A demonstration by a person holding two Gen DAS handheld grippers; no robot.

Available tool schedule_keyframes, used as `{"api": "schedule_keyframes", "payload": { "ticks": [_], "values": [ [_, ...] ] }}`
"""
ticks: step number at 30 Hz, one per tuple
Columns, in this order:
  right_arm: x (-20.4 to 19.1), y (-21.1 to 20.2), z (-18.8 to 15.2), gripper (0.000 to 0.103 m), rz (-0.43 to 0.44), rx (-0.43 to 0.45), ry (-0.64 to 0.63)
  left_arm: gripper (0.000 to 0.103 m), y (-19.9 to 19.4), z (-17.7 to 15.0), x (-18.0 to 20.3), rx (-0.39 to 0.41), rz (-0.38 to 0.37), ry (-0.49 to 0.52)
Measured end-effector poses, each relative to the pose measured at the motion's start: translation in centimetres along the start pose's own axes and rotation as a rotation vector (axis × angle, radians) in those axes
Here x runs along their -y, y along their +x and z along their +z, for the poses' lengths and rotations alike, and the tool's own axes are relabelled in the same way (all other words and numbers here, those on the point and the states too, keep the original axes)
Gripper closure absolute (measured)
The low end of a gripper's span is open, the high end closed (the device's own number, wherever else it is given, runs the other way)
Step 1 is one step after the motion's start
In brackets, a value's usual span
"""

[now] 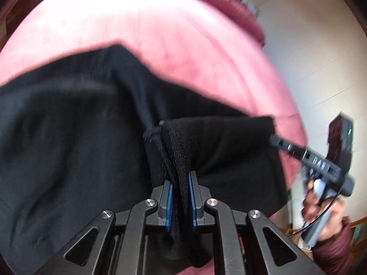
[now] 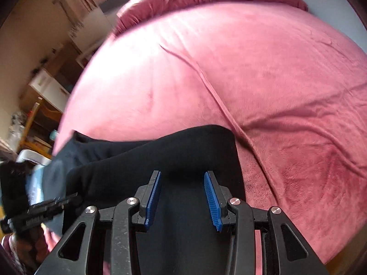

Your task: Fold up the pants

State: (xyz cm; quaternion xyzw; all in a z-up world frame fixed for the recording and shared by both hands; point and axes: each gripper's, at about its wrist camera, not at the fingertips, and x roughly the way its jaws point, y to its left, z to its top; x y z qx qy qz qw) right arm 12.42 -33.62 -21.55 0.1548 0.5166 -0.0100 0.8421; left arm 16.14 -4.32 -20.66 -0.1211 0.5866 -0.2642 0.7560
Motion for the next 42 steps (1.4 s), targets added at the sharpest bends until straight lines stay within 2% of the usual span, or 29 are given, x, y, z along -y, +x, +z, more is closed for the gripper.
{"api": "schedule_keyframes", "payload": {
  "ticks": [3,7,9,11,14,20,26,30,35,38,42],
  "values": [
    [-0.6,1.3,-0.6,0.063,-0.056,0.000,-0.047,0.086,0.5,-0.4,0.5,0.028,0.039,-0.001],
    [-1.6,0.7,-0.9,0.062,-0.090,0.015,-0.082,0.080,-1.3,-0.7,2.0,0.093,0.111,0.020],
    [-2.0,0.2,-1.1,0.058,-0.091,0.024,-0.090,0.080,-2.7,-1.0,2.5,0.133,0.140,0.028],
    [-2.6,-0.4,-1.5,0.050,-0.092,0.036,-0.093,0.079,-4.4,-1.3,2.8,0.179,0.166,0.028],
    [-3.9,-1.5,-2.4,0.047,-0.119,0.073,-0.108,0.076,-6.2,-1.7,3.1,0.230,0.206,0.023],
    [-6.1,-3.4,-4.0,0.042,-0.114,0.126,-0.121,0.073,-9.5,-3.2,2.2,0.300,0.283,-0.014],
    [-9.5,-3.3,-5.8,0.040,-0.032,0.096,-0.199,0.073,-12.0,-4.9,0.0,0.337,0.332,-0.046],
    [-11.7,-2.4,-6.9,0.040,0.040,0.052,-0.236,0.073,-12.5,-5.7,-0.9,0.342,0.337,-0.062],
    [-13.7,-0.4,-8.1,0.040,0.061,-0.004,-0.281,0.073,-13.4,-6.2,-1.8,0.341,0.331,-0.075],
    [-14.3,0.8,-8.6,0.040,0.044,-0.024,-0.303,0.073,-13.4,-6.2,-2.3,0.345,0.333,-0.088],
    [-14.3,1.6,-8.7,0.034,0.042,-0.026,-0.307,0.073,-13.8,-6.3,-3.3,0.351,0.348,-0.108]
  ]
}}
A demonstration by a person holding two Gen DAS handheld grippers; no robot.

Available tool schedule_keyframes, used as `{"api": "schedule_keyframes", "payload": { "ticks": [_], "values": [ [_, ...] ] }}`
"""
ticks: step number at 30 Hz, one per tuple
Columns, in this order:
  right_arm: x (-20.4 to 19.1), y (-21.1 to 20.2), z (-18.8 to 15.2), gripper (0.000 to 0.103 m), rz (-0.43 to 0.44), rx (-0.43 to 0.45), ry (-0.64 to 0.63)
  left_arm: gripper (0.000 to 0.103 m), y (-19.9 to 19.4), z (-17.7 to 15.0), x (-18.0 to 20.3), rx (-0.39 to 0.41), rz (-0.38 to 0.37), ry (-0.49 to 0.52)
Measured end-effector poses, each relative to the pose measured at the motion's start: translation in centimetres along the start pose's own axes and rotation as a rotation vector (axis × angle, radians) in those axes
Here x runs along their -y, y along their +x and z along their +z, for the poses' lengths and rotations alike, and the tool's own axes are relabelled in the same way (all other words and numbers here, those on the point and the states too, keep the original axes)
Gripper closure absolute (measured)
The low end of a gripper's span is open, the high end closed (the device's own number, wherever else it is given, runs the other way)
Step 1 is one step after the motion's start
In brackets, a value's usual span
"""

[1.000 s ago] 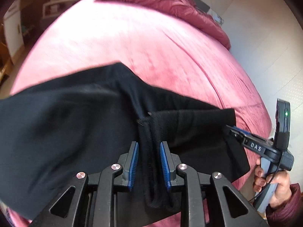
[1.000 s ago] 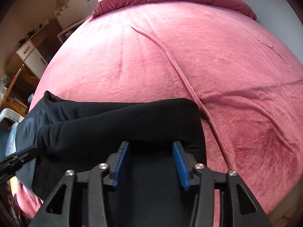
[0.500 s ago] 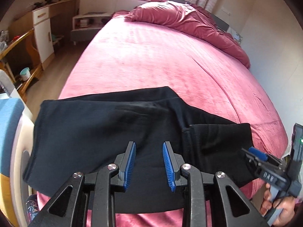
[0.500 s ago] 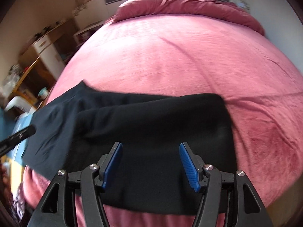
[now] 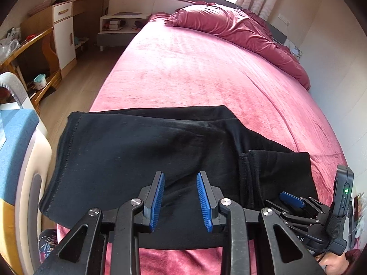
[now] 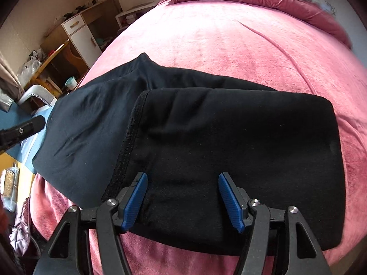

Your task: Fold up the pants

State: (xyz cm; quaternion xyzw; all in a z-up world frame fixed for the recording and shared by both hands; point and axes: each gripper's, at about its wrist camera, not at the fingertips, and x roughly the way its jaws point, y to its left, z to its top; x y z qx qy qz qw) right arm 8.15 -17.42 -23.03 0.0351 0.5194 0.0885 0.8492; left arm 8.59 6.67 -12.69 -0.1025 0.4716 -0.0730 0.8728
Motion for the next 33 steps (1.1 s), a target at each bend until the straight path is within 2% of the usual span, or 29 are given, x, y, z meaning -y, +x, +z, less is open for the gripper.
{"api": "schedule_keyframes", "payload": {
  "ticks": [4,5,9,13,15,19,20,24,26,30,31,32,33],
  "values": [
    [0.2,0.7,-0.1,0.031,0.007,0.004,0.014,0.072,-0.3,0.2,-1.5,-0.007,-0.011,-0.021],
    [0.2,0.9,-0.1,0.030,0.011,0.001,0.020,0.068,-0.4,0.2,-2.2,-0.014,-0.023,-0.032],
    [0.9,1.2,-0.1,0.024,0.045,-0.003,0.054,0.064,-1.6,0.5,-6.5,-0.027,-0.068,-0.128],
    [1.5,1.6,0.2,0.022,0.059,-0.004,0.065,0.064,-3.3,0.3,-13.6,-0.010,-0.059,-0.319],
    [1.5,1.5,0.2,0.021,0.068,-0.001,0.069,0.058,-3.2,-0.8,-18.2,-0.037,-0.083,-0.486],
    [2.3,1.4,0.1,0.017,0.095,0.001,0.075,0.057,-2.3,-3.6,-24.0,-0.083,-0.061,-0.698],
    [2.4,1.4,0.1,0.017,0.094,0.002,0.070,0.057,-2.0,-4.2,-24.6,-0.096,-0.077,-0.732],
    [2.2,1.2,0.0,0.017,0.085,0.004,0.057,0.035,0.0,-6.4,-25.9,-0.147,-0.118,-0.811],
    [2.2,1.1,0.0,0.017,0.084,0.003,0.056,0.031,1.1,-7.0,-25.9,-0.176,-0.138,-0.838],
    [1.5,1.5,0.1,0.017,0.081,0.001,0.057,0.035,3.0,-7.5,-25.6,-0.224,-0.167,-0.850],
    [1.5,1.5,0.1,0.017,0.079,0.001,0.056,0.039,3.5,-7.6,-25.4,-0.230,-0.173,-0.852],
    [1.4,1.6,0.1,0.017,0.079,0.001,0.056,0.049,3.9,-7.7,-25.2,-0.234,-0.177,-0.855],
    [1.4,1.6,0.1,0.017,0.080,0.001,0.056,0.051,4.3,-7.7,-25.2,-0.242,-0.174,-0.858]
  ]
}}
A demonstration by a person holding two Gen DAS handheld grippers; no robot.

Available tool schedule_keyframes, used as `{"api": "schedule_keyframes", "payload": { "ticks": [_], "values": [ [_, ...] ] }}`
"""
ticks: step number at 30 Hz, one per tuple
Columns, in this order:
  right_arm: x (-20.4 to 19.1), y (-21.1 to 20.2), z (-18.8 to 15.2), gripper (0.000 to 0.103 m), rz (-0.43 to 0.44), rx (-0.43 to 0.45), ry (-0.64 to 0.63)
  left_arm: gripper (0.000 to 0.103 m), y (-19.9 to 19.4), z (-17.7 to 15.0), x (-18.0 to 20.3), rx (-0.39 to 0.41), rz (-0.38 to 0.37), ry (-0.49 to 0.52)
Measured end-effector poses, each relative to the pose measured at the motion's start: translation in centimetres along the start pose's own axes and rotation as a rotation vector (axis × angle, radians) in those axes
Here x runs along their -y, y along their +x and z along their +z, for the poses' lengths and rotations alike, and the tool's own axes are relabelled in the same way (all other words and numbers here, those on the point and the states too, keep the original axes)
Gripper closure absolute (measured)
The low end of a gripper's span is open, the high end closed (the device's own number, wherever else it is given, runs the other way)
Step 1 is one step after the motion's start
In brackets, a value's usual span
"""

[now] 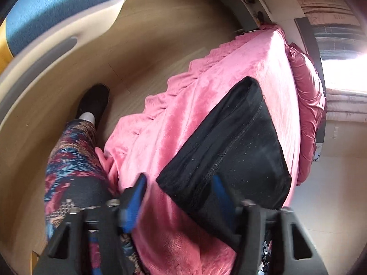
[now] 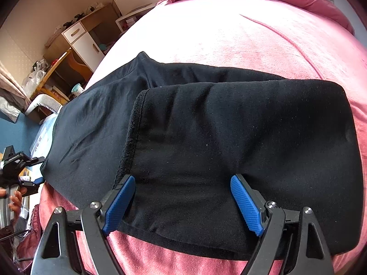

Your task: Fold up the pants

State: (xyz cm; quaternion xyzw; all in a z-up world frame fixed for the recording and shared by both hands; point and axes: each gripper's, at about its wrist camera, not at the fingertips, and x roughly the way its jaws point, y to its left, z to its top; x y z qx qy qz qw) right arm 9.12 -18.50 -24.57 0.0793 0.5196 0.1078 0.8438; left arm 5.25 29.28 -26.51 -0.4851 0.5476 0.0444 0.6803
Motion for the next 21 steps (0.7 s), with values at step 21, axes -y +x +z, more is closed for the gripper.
{"api": "schedule_keyframes", "payload": {
  "ticks": [21],
  "values": [
    [0.3,-5.7,2.4,0.021,0.176,0.123,0.032,0.089,-5.4,-8.2,17.7,0.123,-0.412,0.628]
  ]
}}
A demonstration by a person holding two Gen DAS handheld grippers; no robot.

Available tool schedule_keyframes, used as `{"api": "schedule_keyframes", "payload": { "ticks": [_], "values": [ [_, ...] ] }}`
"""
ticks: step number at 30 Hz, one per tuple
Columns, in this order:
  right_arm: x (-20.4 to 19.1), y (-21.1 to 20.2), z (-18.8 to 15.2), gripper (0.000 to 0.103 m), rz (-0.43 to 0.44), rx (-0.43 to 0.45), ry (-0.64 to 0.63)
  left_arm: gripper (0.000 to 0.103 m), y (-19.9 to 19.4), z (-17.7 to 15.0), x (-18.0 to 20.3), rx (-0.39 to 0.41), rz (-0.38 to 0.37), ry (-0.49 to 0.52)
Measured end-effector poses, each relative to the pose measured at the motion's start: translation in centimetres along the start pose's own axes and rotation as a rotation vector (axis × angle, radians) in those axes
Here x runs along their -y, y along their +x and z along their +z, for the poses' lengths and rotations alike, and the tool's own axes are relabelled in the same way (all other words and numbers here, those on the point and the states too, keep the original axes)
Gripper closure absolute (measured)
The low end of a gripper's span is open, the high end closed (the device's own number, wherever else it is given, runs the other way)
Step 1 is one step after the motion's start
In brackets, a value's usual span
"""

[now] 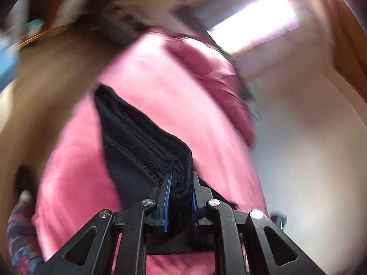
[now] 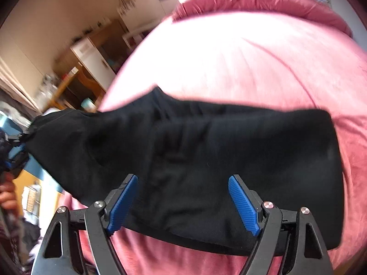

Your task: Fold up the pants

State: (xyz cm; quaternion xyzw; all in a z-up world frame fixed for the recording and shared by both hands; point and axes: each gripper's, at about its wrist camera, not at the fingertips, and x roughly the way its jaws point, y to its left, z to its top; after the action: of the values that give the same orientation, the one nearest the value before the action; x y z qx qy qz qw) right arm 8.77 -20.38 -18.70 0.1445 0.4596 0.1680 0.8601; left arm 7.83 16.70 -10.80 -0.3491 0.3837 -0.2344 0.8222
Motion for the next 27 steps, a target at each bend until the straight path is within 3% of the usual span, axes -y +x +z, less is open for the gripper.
{"api": "schedule_keyframes", "payload": {
  "ticks": [5,8,10,13,15,17,19,20,21,24,27],
  "values": [
    [-0.2,-0.9,3.5,0.020,0.339,-0.024,0.076,0.089,4.9,-2.6,7.0,-0.162,-0.126,0.235],
    [-0.8,-0.3,5.0,0.018,0.457,-0.067,0.100,0.089,7.4,-4.6,9.2,-0.244,-0.157,0.309],
    [-1.5,0.5,5.8,0.017,0.480,-0.107,0.068,0.089,8.6,-5.6,10.0,-0.287,-0.167,0.335],
    [-2.8,2.0,5.8,0.017,0.422,-0.156,0.033,0.089,9.9,-6.9,11.1,-0.336,-0.186,0.380],
    [-3.2,3.6,5.9,0.027,0.373,-0.200,0.000,0.089,10.3,-7.5,11.7,-0.355,-0.192,0.403],
    [-3.6,4.8,5.8,0.078,0.285,-0.222,-0.046,0.089,10.5,-7.9,12.0,-0.368,-0.180,0.431],
    [-3.4,4.8,6.1,0.087,0.267,-0.213,-0.053,0.089,10.4,-7.6,12.1,-0.365,-0.159,0.448],
    [-3.5,4.4,6.2,0.088,0.266,-0.202,-0.064,0.087,10.3,-7.3,12.1,-0.367,-0.173,0.434],
    [-3.7,3.9,6.3,0.088,0.263,-0.187,-0.077,0.082,9.7,-6.6,11.7,-0.356,-0.216,0.400],
    [-3.9,1.7,7.0,0.089,0.268,-0.139,-0.097,0.079,7.5,-4.6,10.3,-0.294,-0.353,0.282],
    [-3.3,-0.4,7.7,0.089,0.268,-0.098,-0.092,0.078,5.9,-2.0,7.8,-0.203,-0.351,0.170]
  ]
}}
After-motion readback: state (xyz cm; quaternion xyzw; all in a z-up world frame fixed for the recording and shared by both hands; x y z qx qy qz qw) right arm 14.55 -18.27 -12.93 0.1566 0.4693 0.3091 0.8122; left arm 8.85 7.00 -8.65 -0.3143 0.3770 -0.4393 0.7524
